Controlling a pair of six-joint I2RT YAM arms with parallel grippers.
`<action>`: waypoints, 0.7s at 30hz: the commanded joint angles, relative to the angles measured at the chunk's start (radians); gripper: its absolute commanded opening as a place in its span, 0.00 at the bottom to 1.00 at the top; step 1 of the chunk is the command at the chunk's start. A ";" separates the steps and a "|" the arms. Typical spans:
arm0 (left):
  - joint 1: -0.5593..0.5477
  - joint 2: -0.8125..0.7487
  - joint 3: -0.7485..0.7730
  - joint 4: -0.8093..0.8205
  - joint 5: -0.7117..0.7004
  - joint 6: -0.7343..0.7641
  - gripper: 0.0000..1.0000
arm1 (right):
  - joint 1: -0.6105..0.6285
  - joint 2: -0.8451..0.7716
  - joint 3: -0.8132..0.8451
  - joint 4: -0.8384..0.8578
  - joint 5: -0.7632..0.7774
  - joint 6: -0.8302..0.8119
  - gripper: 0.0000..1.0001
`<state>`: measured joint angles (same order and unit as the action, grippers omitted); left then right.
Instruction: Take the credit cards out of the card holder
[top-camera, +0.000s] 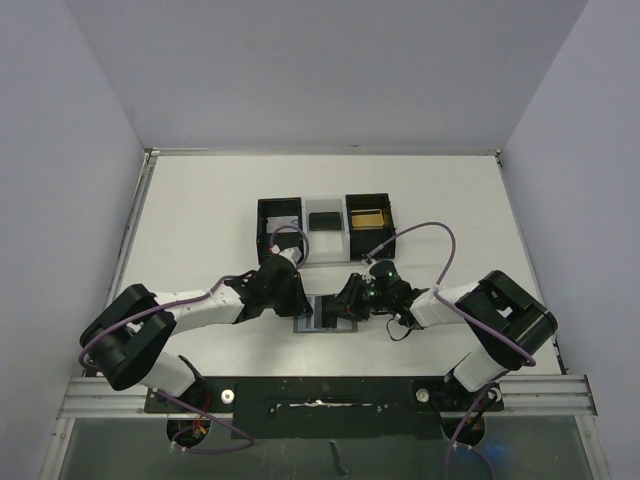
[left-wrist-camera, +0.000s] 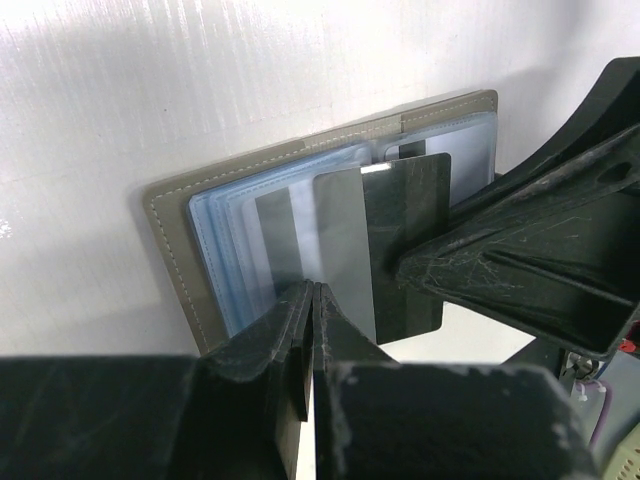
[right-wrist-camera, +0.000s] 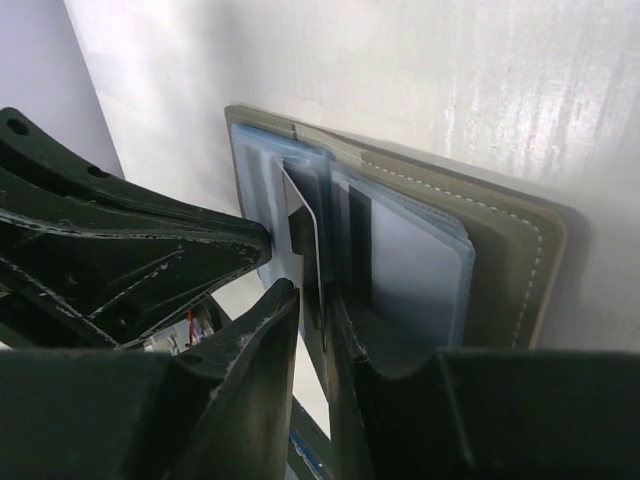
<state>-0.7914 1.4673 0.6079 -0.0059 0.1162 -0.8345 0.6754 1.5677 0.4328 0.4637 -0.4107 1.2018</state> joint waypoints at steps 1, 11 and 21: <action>-0.006 0.027 -0.021 -0.099 -0.047 0.007 0.02 | 0.009 -0.029 0.026 -0.026 0.029 -0.025 0.17; -0.006 0.005 -0.017 -0.132 -0.070 0.002 0.02 | -0.033 -0.219 0.041 -0.252 0.123 -0.099 0.00; 0.001 -0.105 0.019 -0.147 -0.082 -0.003 0.18 | -0.078 -0.512 0.054 -0.359 0.215 -0.285 0.00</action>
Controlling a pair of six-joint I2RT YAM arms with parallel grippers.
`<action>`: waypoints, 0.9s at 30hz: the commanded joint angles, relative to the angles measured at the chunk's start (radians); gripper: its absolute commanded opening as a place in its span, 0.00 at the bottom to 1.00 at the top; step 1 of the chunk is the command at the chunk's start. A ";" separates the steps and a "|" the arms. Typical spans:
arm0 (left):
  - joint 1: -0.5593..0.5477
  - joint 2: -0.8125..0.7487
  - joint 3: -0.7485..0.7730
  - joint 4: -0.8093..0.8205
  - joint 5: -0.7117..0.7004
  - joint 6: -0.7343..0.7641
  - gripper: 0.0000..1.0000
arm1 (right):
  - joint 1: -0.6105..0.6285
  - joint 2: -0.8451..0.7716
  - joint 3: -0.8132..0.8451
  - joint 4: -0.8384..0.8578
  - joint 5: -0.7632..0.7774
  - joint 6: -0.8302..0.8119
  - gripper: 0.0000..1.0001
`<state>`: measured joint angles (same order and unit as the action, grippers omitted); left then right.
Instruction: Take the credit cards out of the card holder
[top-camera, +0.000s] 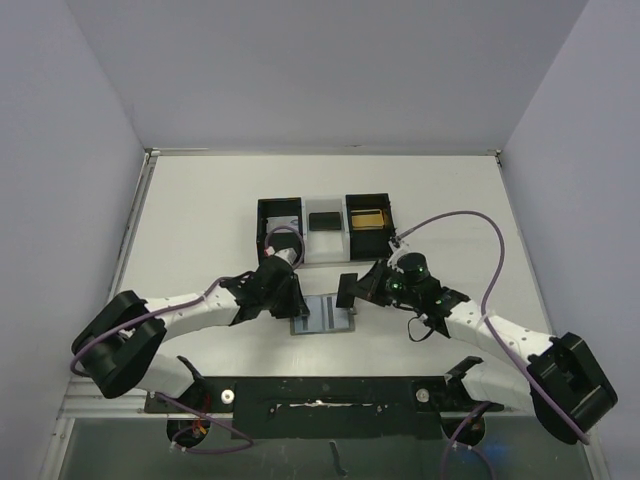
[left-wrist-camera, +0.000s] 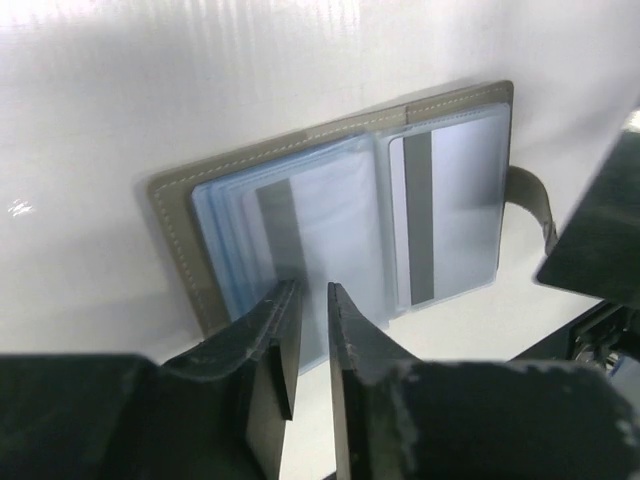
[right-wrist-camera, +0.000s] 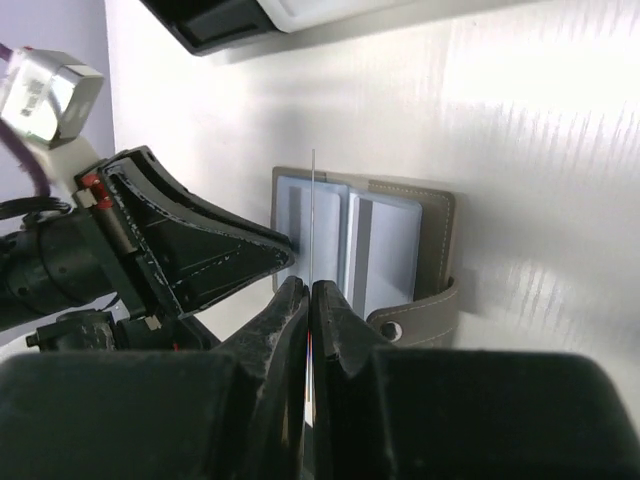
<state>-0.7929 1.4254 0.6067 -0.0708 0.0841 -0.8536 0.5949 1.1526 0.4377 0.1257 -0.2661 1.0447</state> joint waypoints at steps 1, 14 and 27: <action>0.004 -0.085 0.031 -0.091 -0.059 0.016 0.22 | 0.005 -0.117 0.054 -0.018 0.084 -0.164 0.00; 0.265 -0.415 -0.006 -0.162 0.034 0.111 0.71 | 0.198 -0.091 0.167 0.180 0.380 -1.231 0.00; 0.347 -0.556 -0.056 -0.253 0.013 0.071 0.73 | 0.079 0.363 0.579 0.067 0.213 -1.672 0.00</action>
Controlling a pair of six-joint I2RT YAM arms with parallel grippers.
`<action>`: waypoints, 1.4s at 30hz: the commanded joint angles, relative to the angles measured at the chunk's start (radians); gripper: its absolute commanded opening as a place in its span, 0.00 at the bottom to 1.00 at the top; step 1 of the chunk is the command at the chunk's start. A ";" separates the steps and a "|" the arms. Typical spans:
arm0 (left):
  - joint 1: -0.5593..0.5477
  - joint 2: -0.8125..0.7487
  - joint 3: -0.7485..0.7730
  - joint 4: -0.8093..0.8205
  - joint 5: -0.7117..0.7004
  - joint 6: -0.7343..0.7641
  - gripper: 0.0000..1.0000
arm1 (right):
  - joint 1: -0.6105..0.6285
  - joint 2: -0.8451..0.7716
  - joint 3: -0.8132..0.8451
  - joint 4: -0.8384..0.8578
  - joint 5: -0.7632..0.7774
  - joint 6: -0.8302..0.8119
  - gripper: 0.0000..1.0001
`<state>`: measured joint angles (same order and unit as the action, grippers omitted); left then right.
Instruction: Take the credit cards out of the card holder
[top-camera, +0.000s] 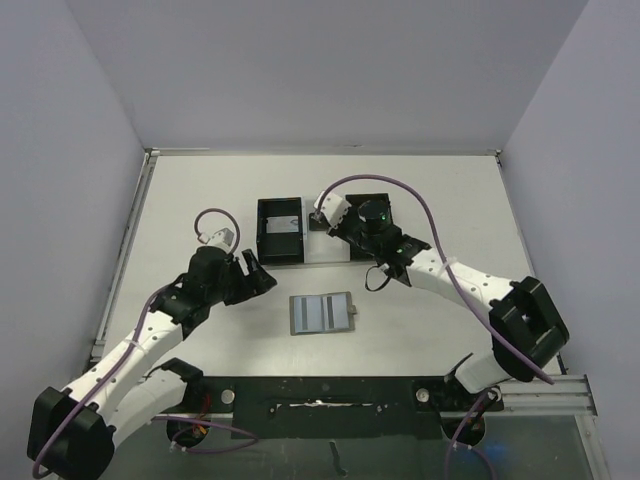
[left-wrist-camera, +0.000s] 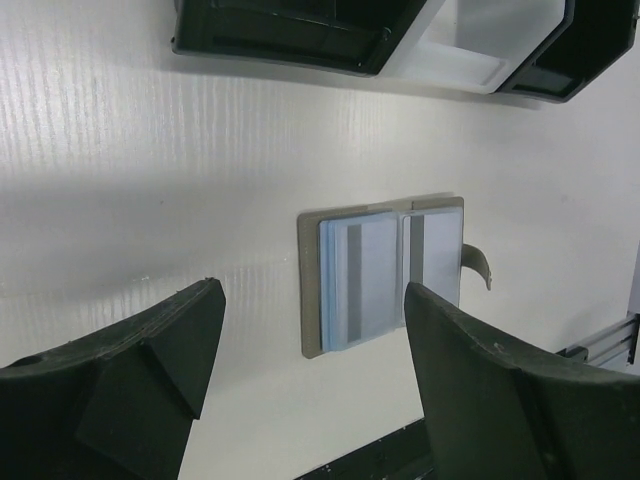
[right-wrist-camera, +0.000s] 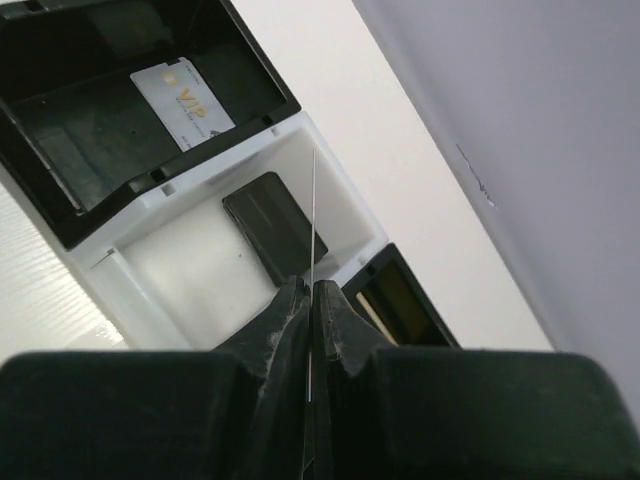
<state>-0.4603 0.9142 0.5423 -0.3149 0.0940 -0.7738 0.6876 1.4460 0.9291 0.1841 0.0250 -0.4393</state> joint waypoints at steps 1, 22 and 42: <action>0.018 -0.053 0.011 -0.013 0.001 -0.021 0.73 | -0.016 0.095 0.114 -0.009 -0.079 -0.206 0.00; 0.042 -0.138 -0.016 -0.044 -0.033 -0.056 0.73 | -0.057 0.509 0.378 -0.014 -0.003 -0.416 0.01; 0.052 -0.093 -0.038 -0.044 0.036 -0.032 0.73 | -0.058 0.587 0.441 -0.114 0.001 -0.449 0.37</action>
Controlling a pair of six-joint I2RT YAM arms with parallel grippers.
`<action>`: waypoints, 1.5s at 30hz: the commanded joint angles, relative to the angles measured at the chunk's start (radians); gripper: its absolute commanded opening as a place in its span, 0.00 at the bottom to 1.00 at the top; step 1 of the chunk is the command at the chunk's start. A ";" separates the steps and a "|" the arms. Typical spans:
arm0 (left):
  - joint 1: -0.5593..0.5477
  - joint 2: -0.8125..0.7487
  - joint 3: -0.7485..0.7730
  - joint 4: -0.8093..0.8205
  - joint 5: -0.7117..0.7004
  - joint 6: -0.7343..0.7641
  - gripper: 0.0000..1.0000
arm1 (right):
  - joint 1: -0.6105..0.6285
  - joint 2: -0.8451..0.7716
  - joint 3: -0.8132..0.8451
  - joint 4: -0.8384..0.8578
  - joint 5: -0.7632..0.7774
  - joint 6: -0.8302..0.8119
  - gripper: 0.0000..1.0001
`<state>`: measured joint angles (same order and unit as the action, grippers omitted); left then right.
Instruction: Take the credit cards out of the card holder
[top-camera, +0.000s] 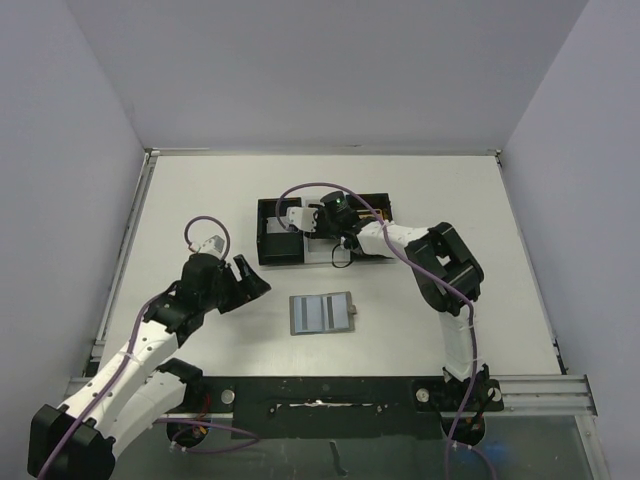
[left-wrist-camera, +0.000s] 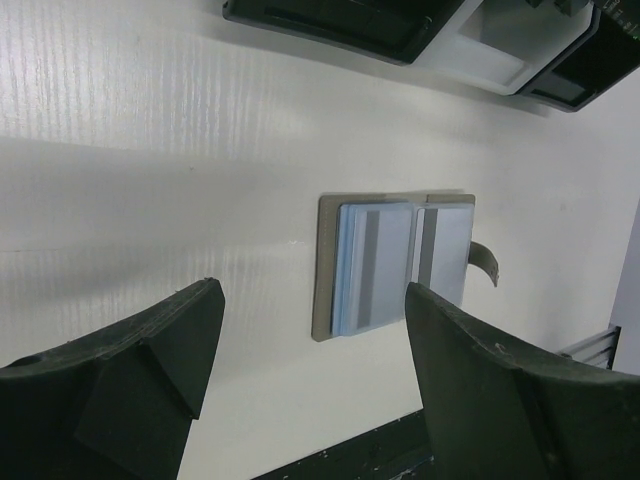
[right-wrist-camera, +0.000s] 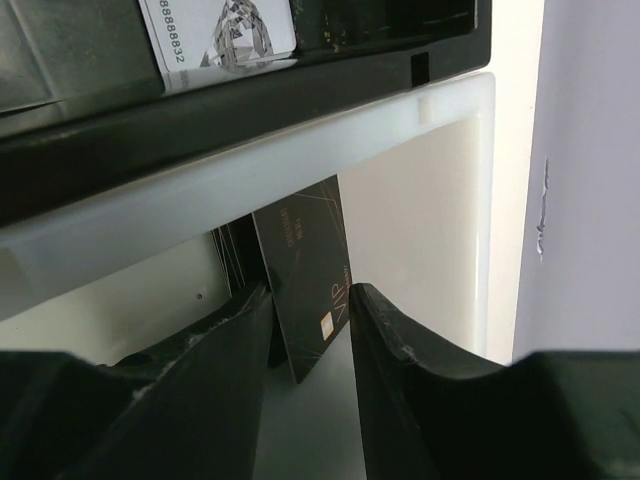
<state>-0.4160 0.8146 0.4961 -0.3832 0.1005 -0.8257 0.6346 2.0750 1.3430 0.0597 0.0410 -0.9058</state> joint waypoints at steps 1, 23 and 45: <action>0.008 0.008 0.005 0.029 0.035 0.020 0.73 | -0.006 -0.047 0.027 0.005 -0.021 0.023 0.39; 0.009 0.062 0.007 0.106 0.171 0.016 0.73 | -0.019 -0.155 0.027 -0.012 -0.071 0.118 0.50; -0.133 0.264 0.064 0.365 0.249 -0.040 0.64 | -0.133 -0.885 -0.590 -0.141 -0.298 1.670 0.62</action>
<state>-0.4908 1.0332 0.4980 -0.1474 0.3481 -0.8379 0.4850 1.2095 0.8291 0.0593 -0.1448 0.4431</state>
